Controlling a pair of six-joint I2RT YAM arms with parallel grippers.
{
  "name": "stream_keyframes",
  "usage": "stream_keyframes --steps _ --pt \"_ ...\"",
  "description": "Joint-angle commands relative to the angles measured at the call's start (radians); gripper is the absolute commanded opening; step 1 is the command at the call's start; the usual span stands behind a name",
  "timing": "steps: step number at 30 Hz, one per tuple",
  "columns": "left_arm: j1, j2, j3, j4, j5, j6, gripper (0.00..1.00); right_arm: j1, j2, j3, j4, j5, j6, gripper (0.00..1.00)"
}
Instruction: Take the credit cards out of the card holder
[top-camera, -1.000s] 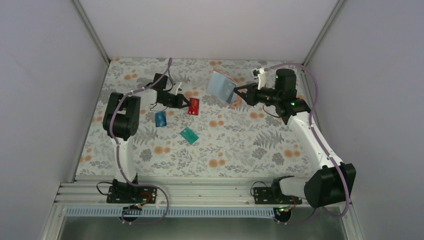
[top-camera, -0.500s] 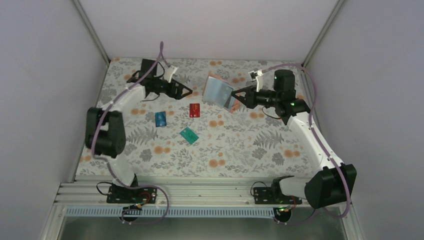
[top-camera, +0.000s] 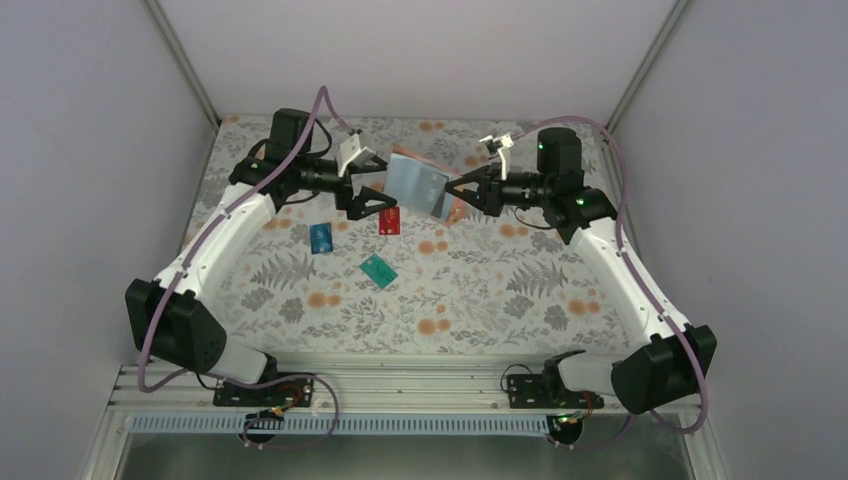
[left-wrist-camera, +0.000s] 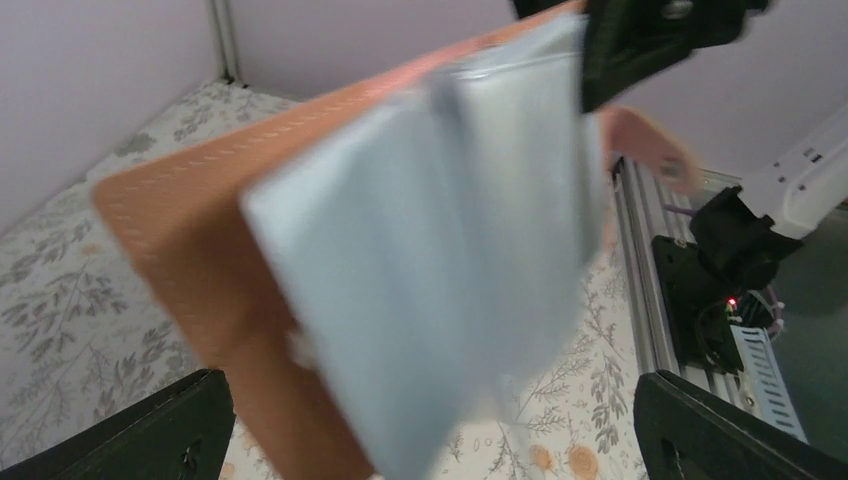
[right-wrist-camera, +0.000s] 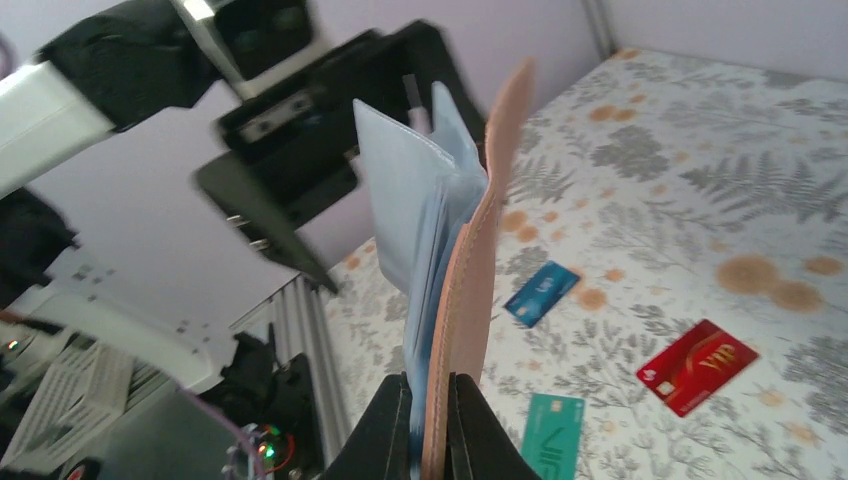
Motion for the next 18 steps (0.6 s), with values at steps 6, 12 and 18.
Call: stream_keyframes --steps 6,12,18 --pt "-0.032 0.032 0.043 -0.062 0.066 0.047 1.0 0.032 -0.042 0.02 -0.009 -0.182 -0.096 0.04" --pt "-0.085 0.026 0.077 -0.183 0.237 0.13 0.31 0.033 -0.033 0.01 -0.003 -0.202 -0.107 0.04" --pt "-0.087 0.03 0.106 -0.207 0.264 0.131 0.02 0.045 -0.05 -0.026 0.044 -0.173 -0.098 0.1"
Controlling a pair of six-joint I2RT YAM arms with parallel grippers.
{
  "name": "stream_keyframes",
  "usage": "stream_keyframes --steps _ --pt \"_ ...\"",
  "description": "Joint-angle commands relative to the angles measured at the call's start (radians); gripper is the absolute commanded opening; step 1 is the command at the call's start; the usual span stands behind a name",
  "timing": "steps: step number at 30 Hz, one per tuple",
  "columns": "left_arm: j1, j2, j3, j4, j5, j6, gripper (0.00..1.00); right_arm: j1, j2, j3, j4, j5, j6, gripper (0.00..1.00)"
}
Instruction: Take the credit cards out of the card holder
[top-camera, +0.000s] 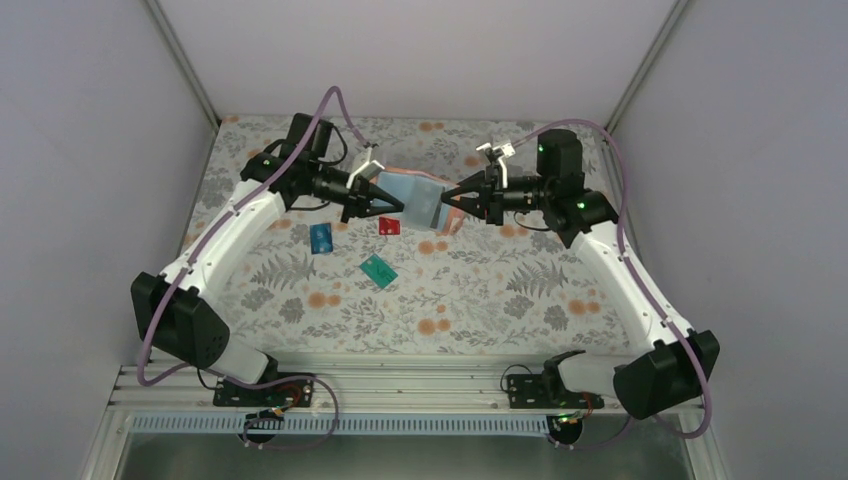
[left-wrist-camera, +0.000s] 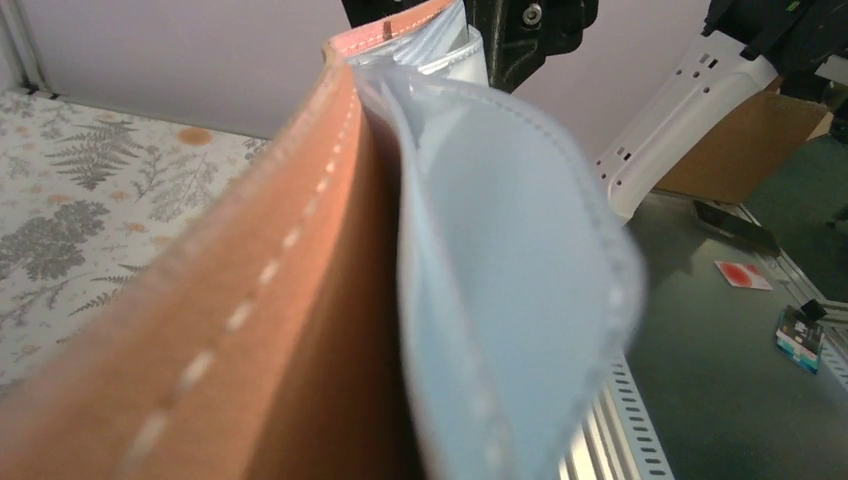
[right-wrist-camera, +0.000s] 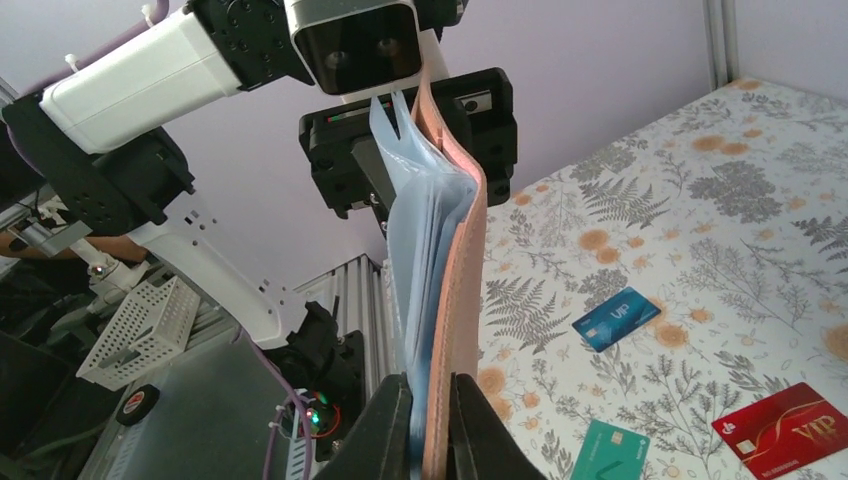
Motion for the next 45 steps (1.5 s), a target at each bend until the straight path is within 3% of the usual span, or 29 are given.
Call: stream_keyframes --steps 1,9,16,18,21,22,23,26,27,28,35,40,45 --pt "-0.003 -0.016 0.048 -0.046 0.104 0.067 0.02 0.025 -0.04 -0.049 0.081 0.027 0.004 0.13" --pt "-0.024 -0.015 0.082 -0.066 0.137 0.085 0.02 0.112 -0.068 -0.137 0.309 0.217 0.104 0.19" --pt "-0.029 -0.029 0.041 -0.02 0.106 0.048 0.02 0.198 -0.05 -0.164 0.413 0.245 0.14 0.26" --pt "-0.029 -0.033 0.043 -0.026 0.098 0.054 0.02 0.211 -0.042 -0.159 0.422 0.239 0.146 0.24" --pt "-0.029 -0.037 0.042 -0.027 0.081 0.053 0.03 0.222 -0.039 -0.158 0.437 0.253 0.166 0.08" --pt "-0.027 -0.038 0.044 -0.027 0.064 0.053 0.06 0.222 -0.04 -0.156 0.434 0.268 0.176 0.05" --pt "-0.025 -0.041 0.052 -0.033 0.035 0.062 0.18 0.222 -0.04 -0.155 0.428 0.287 0.186 0.04" --pt "-0.017 -0.056 0.103 -0.026 -0.196 0.051 0.77 0.222 -0.032 -0.145 0.406 0.347 0.239 0.04" --pt "-0.019 -0.065 0.118 -0.003 -0.283 0.024 0.92 0.223 -0.025 -0.14 0.402 0.356 0.262 0.04" --pt "-0.025 -0.07 0.13 0.019 -0.357 -0.004 0.99 0.223 -0.016 -0.135 0.399 0.372 0.29 0.04" --pt "-0.199 -0.02 0.244 -0.098 -0.622 0.037 1.0 0.223 0.014 -0.101 0.347 0.539 0.374 0.04" --pt "-0.213 0.006 0.245 -0.066 -0.732 -0.009 1.0 0.224 0.007 -0.106 0.357 0.526 0.378 0.04" --pt "-0.227 0.063 0.223 -0.023 -1.018 -0.037 1.0 0.224 -0.018 -0.113 0.359 0.493 0.36 0.04"
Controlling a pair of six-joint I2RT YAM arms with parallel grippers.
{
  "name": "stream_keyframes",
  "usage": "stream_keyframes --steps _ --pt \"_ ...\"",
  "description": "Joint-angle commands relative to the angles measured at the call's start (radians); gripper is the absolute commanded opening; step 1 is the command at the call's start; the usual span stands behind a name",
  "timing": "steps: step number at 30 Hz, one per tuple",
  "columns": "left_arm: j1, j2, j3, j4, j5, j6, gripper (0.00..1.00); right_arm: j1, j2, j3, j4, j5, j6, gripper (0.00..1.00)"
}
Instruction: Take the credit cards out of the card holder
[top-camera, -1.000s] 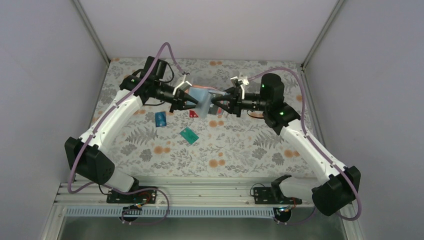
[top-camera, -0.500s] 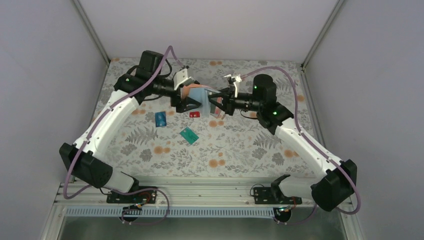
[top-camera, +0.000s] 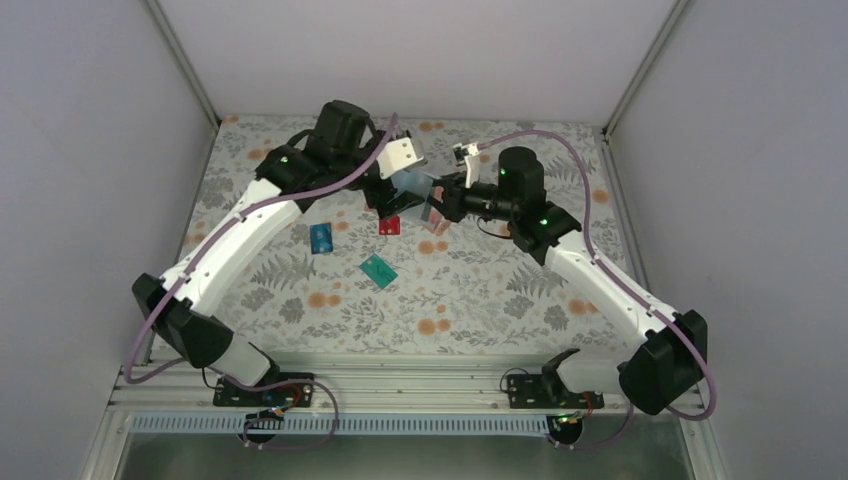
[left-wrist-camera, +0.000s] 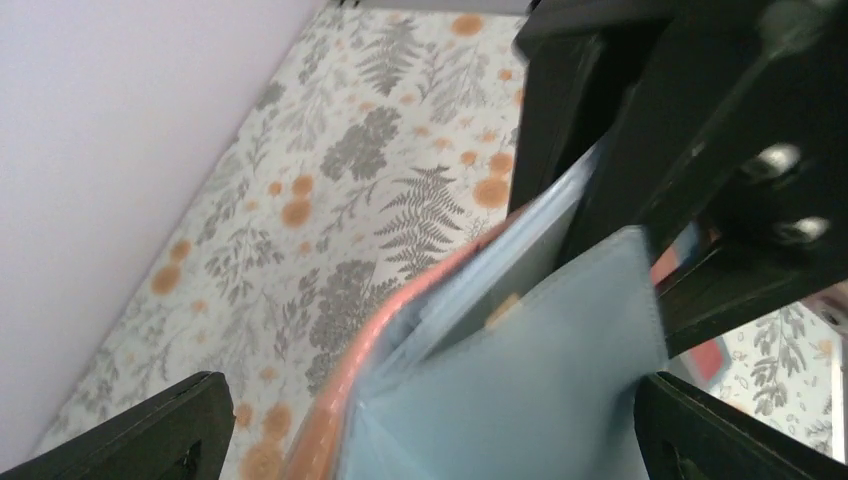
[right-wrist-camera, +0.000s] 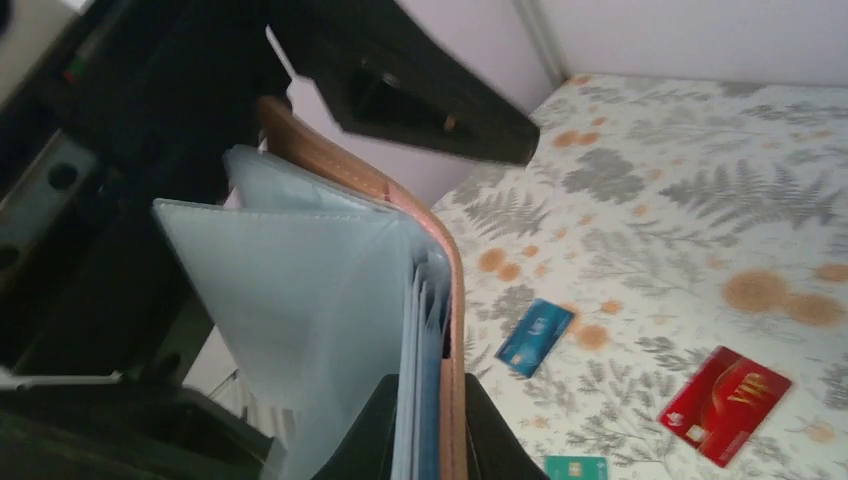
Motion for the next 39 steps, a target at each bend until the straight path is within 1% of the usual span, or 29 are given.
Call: stream_keyframes --steps 1,3,5,6,7,8,10,12,14,16,18,20,22,24,26,28,30,31,33,35,37,39 --pt "-0.01 0.054 -0.022 0.049 -0.317 -0.033 1.0 0.006 -0.044 0.026 0.019 -0.021 -0.003 0.04" --pt "-0.002 0.052 -0.035 0.074 -0.408 -0.034 1.0 0.004 -0.053 0.026 0.012 -0.029 -0.003 0.04" --pt "0.031 0.044 -0.041 0.095 -0.448 -0.025 1.0 0.003 -0.06 0.026 0.006 -0.039 -0.005 0.04" --pt "0.065 0.04 -0.042 0.107 -0.456 -0.022 1.0 0.001 -0.062 0.027 0.003 -0.042 -0.004 0.04" --pt "0.117 0.038 -0.04 0.119 -0.456 -0.021 1.0 -0.003 -0.065 0.025 0.0 -0.041 -0.005 0.04" --pt "0.214 0.038 -0.037 0.128 -0.442 -0.022 1.0 -0.008 -0.068 0.022 -0.004 -0.037 -0.004 0.04" --pt "0.369 0.045 -0.034 0.155 -0.426 -0.021 1.0 -0.02 -0.069 0.019 -0.018 -0.023 0.003 0.04" --pt "0.5 0.057 -0.042 0.2 -0.446 -0.014 1.0 -0.031 -0.057 0.023 -0.042 -0.004 0.012 0.04" --pt "0.592 0.069 -0.036 0.217 -0.476 -0.018 1.0 -0.035 -0.035 0.034 -0.071 0.039 0.011 0.04" --pt "0.618 0.064 -0.013 0.197 -0.469 -0.023 1.0 -0.035 -0.008 0.048 -0.108 0.106 0.012 0.04" --pt "0.605 0.02 0.017 0.154 -0.363 -0.027 1.0 -0.033 0.023 0.066 -0.145 0.179 0.012 0.04" --pt "0.547 -0.041 0.028 0.104 -0.21 -0.023 0.99 -0.034 0.044 0.081 -0.178 0.252 0.013 0.04" --pt "0.425 -0.099 0.026 0.036 -0.056 0.028 0.93 -0.033 0.064 0.104 -0.209 0.319 0.012 0.04" --pt "0.256 -0.136 0.01 -0.041 0.119 0.082 0.87 -0.034 0.084 0.121 -0.218 0.352 0.01 0.04" --pt "0.158 -0.125 0.004 -0.108 0.296 0.101 0.82 -0.034 0.106 0.133 -0.208 0.328 0.015 0.04" --pt "0.083 -0.084 -0.001 -0.161 0.396 0.117 0.76 -0.035 0.127 0.142 -0.19 0.276 0.026 0.04" --pt "0.015 -0.047 -0.027 -0.16 0.413 0.119 0.72 -0.034 0.146 0.152 -0.172 0.231 0.039 0.04" --pt "-0.021 -0.027 -0.04 -0.147 0.396 0.115 0.7 -0.035 0.155 0.157 -0.164 0.212 0.044 0.04" --pt "-0.079 0.011 -0.043 -0.123 0.317 0.118 0.68 -0.037 0.164 0.161 -0.15 0.178 0.053 0.04" --pt "-0.097 0.042 -0.042 -0.087 0.263 0.109 0.63 -0.037 0.167 0.16 -0.141 0.155 0.064 0.04" --pt "-0.098 0.063 -0.048 -0.039 0.196 0.069 0.56 -0.036 0.167 0.166 -0.142 0.135 0.067 0.04" --pt "-0.097 0.092 -0.039 -0.039 0.144 0.063 0.52 -0.036 0.161 0.164 -0.145 0.129 0.066 0.04"
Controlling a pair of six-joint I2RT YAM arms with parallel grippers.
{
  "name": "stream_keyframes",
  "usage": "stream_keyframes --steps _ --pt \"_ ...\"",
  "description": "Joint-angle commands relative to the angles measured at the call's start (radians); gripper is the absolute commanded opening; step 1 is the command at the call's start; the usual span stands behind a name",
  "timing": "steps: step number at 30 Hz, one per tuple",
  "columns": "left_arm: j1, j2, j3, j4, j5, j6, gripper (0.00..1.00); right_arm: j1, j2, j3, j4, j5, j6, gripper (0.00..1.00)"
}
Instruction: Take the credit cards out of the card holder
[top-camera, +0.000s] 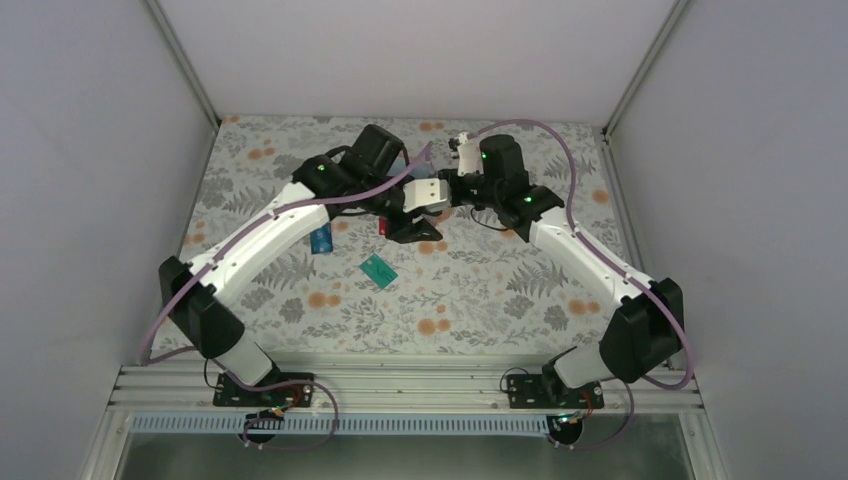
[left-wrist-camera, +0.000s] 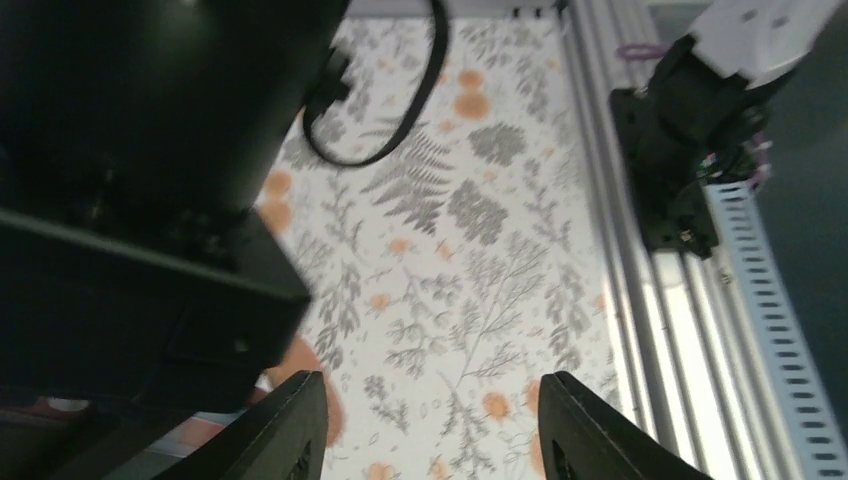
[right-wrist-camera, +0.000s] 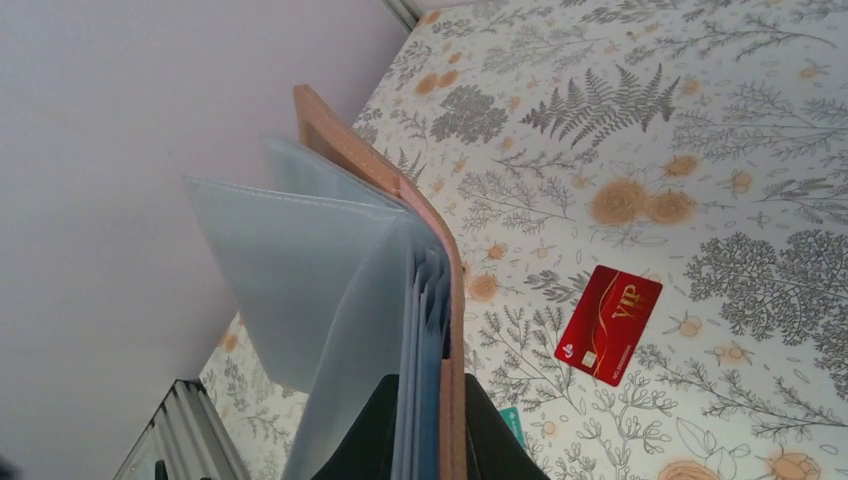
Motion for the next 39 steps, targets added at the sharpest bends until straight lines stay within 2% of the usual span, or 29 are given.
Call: stream_keyframes --steps 1,7,13,21,28,29,30,32,35,39 --pt "0.006 0.031 0.002 0.033 -0.123 -0.019 0.52 -0.004 -0.013 0.034 0.044 -0.055 0.016 0.04" --pt "0.023 0.023 -0.035 0.051 -0.262 -0.033 0.51 -0.004 -0.029 0.035 0.037 -0.068 0.006 0.04" --pt "0.09 0.01 -0.055 0.107 -0.395 -0.075 0.52 -0.004 -0.045 0.026 0.04 -0.105 0.001 0.04" --pt "0.191 0.012 -0.041 0.151 -0.491 -0.151 0.46 -0.004 -0.059 0.029 0.022 -0.108 -0.022 0.04" --pt "0.209 0.002 -0.066 0.172 -0.473 -0.161 0.43 -0.004 -0.06 0.025 0.028 -0.135 -0.034 0.04" --pt "0.221 0.002 -0.065 0.172 -0.462 -0.164 0.46 -0.004 -0.063 0.026 0.028 -0.143 -0.04 0.04" --pt "0.24 0.005 -0.064 0.166 -0.425 -0.165 0.54 -0.004 -0.066 0.026 0.031 -0.159 -0.051 0.04" --pt "0.272 0.003 -0.057 0.123 -0.282 -0.152 0.69 -0.004 -0.075 0.027 0.033 -0.2 -0.073 0.04" --pt "0.275 -0.024 -0.074 0.08 -0.115 -0.113 0.83 -0.004 -0.095 0.029 0.017 -0.242 -0.137 0.04" --pt "0.277 -0.087 -0.105 0.063 -0.005 -0.062 0.99 -0.004 -0.148 0.015 0.015 -0.288 -0.23 0.04"
